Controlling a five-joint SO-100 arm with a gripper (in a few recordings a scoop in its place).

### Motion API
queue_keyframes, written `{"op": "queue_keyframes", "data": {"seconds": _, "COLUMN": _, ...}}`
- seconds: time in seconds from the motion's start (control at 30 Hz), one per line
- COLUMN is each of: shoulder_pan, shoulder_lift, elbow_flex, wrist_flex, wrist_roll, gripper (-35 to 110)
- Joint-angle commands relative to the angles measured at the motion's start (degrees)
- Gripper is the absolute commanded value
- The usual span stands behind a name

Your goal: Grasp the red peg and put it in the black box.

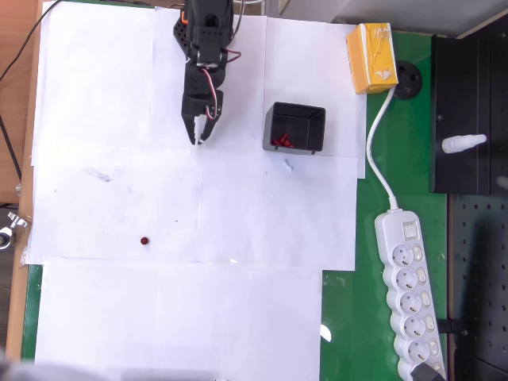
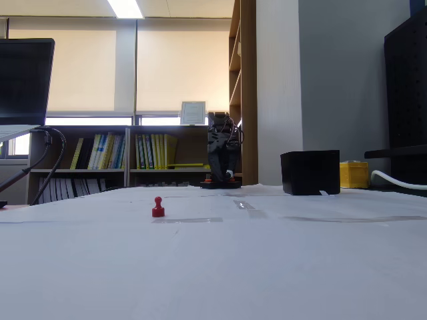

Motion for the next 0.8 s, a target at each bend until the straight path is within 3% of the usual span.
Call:
{"op": "queue_keyframes", "data": {"seconds": 0.0, "shoulder_pan": 0.70, "shoulder_lift": 9.49, "elbow_flex": -4.13, "wrist_flex": -13.27, "wrist_roll": -0.62, "gripper": 0}}
{"op": "queue_keyframes", "data": {"seconds": 0.47, "shoulder_pan": -0.18, "shoulder_lift": 34.37, "elbow_flex": -4.92, "wrist_flex": -47.20, "wrist_roll": -1.14, "gripper": 0}}
{"op": "queue_keyframes", "data": {"seconds": 0.77, "shoulder_pan": 4.75, "shoulder_lift": 42.71, "elbow_flex": 1.05, "wrist_flex": -51.94, "wrist_roll": -1.14, "gripper": 0}}
